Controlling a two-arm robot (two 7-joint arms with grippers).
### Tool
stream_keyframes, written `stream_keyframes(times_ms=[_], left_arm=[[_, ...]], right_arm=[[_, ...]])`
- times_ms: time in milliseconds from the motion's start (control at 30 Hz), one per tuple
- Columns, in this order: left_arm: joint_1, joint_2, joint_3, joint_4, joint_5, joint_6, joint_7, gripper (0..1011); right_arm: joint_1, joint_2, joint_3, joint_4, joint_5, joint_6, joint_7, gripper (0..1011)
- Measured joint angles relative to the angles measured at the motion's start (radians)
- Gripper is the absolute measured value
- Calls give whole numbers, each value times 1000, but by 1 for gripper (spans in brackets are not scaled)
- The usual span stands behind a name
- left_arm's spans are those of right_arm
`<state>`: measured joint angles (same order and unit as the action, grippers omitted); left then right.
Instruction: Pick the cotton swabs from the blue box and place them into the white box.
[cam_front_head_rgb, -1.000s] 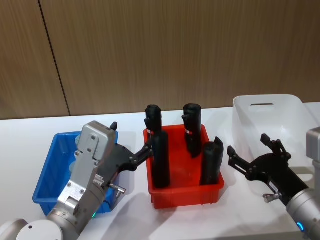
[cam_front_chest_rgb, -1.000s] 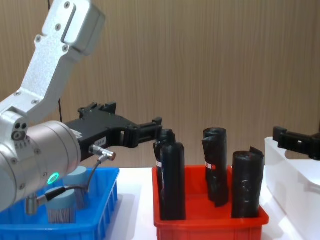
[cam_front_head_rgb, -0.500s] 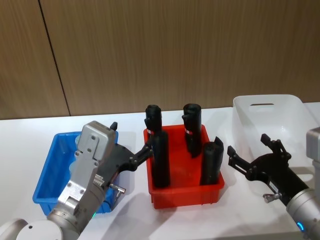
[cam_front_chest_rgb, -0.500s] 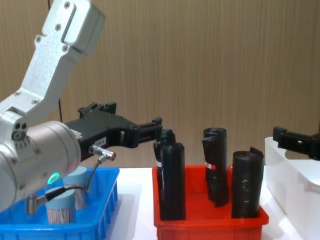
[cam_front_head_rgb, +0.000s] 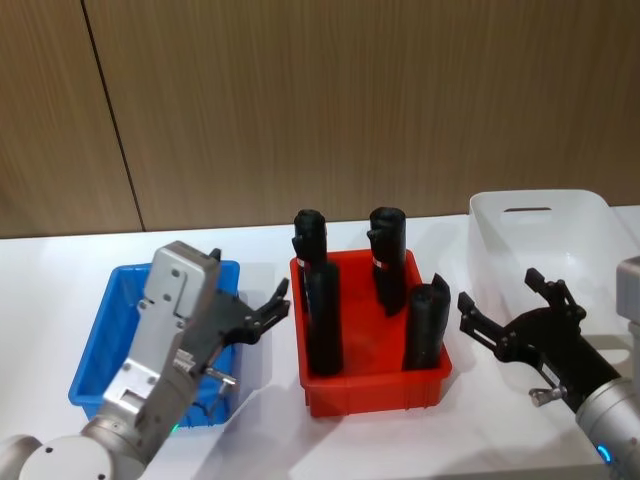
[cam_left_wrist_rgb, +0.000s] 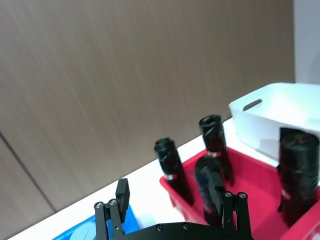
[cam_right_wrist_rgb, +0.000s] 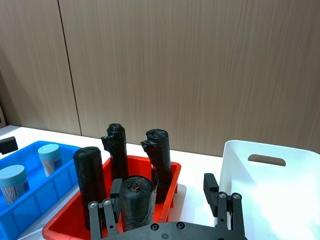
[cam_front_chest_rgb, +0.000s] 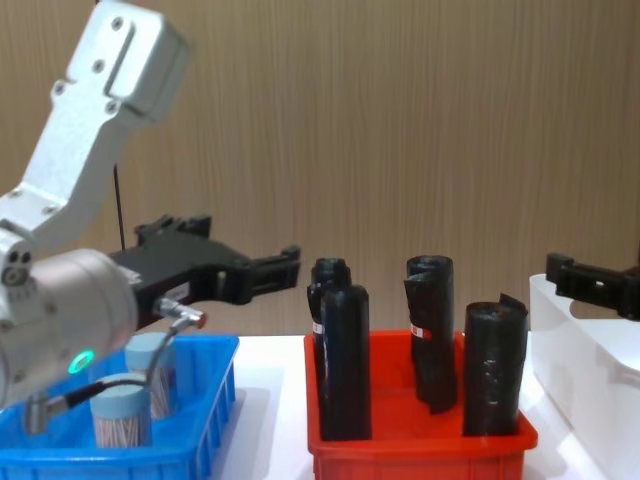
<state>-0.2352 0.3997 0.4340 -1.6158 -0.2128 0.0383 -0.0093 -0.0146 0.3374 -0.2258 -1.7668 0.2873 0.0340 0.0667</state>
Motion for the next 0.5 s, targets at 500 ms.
stream_keyframes(times_ms=[500], left_arm=[[22, 47, -56, 31, -104, 81, 46, 1004]], right_arm=[[0, 0, 0, 0, 0, 0, 0, 1002]])
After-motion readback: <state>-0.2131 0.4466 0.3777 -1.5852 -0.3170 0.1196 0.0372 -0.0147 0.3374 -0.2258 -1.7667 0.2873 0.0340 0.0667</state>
